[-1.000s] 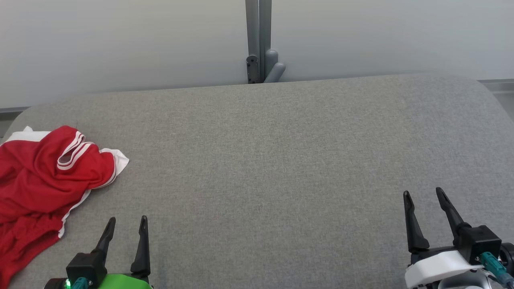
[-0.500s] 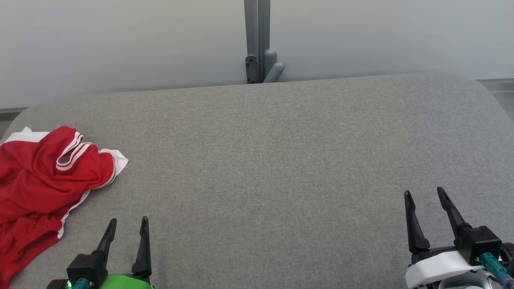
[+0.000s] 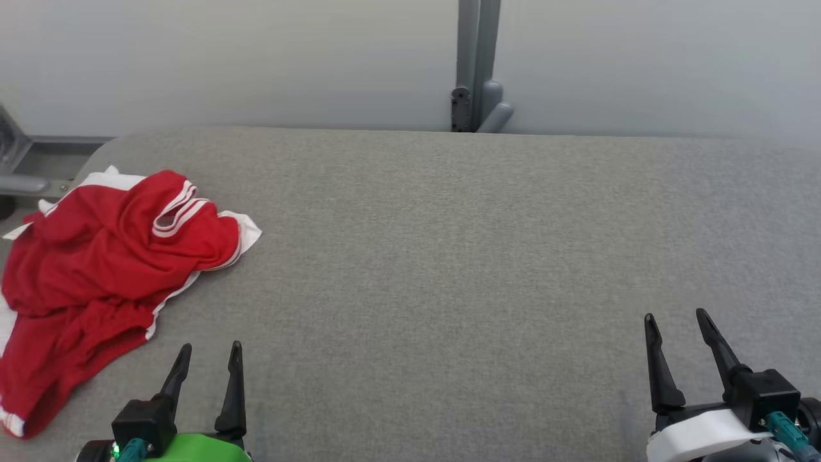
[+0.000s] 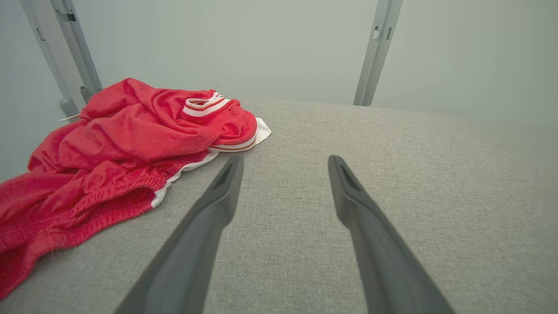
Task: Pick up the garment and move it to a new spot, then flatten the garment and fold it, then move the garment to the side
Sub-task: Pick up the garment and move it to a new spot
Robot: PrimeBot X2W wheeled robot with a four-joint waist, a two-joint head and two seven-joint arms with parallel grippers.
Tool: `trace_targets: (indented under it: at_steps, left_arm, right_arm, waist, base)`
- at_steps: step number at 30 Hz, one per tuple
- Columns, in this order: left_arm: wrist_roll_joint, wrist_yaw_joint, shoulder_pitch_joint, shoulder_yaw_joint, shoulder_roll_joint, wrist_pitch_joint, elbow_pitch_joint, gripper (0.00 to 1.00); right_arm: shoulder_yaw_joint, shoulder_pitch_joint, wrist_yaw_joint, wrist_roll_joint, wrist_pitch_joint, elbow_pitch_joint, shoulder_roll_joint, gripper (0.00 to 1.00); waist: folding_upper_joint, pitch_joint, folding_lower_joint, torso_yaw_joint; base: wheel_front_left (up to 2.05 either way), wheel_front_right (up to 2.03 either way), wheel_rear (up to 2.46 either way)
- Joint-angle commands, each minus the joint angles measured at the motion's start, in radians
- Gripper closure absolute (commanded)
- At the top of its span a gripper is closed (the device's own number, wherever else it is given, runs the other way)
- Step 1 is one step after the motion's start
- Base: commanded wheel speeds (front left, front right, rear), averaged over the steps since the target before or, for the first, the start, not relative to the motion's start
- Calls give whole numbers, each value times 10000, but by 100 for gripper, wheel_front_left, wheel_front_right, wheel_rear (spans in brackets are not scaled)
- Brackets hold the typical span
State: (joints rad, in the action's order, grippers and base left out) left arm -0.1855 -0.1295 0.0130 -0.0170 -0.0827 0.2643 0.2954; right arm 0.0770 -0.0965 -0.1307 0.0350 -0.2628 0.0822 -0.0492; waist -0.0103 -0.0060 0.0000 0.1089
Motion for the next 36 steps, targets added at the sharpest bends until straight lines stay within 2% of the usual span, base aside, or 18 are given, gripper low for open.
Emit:
trace_targets:
  at_steps: [1,8,14,20,24,29,36]
  left_arm:
    - [-50,-20,-28,59,-93,3,71,0]
    - [-83,-21,190,351,-184,2,69,0]
    - [-139,-21,359,704,-192,3,-12,0]
    - [-323,-21,41,1293,-173,3,-41,0]
    - [-575,85,-482,1892,-146,2,493,0]
    - [-1064,426,-1777,2577,-658,-356,1967,0]
    - [-1798,594,-3504,3248,-1549,-1451,3956,0]
  right_arm:
    - [-86,-36,-1,73,-32,26,-25,0]
    - [-561,240,-1,153,-32,125,-23,0]
    - [-972,382,1,208,-32,197,-30,0]
    - [-1065,376,1,69,-32,225,-30,0]
    - [-967,501,1,-152,-32,178,-30,0]
    - [-988,769,1,-289,-32,139,-91,0]
    - [-1138,1241,1,-317,-32,164,-127,0]
  waist:
    - [103,-55,0,1245]
    - [103,-128,0,2284]
    - [103,-91,0,2524]
    - [103,256,0,2175]
    - [103,720,0,1832]
    - [103,1382,0,1370]
    - [103,2273,0,787]
  base:
    - [0,0,0]
    - [0,0,0]
    - [0,0,0]
    - [0,0,0]
    - [0,0,0]
    - [0,0,0]
    - [0,0,0]
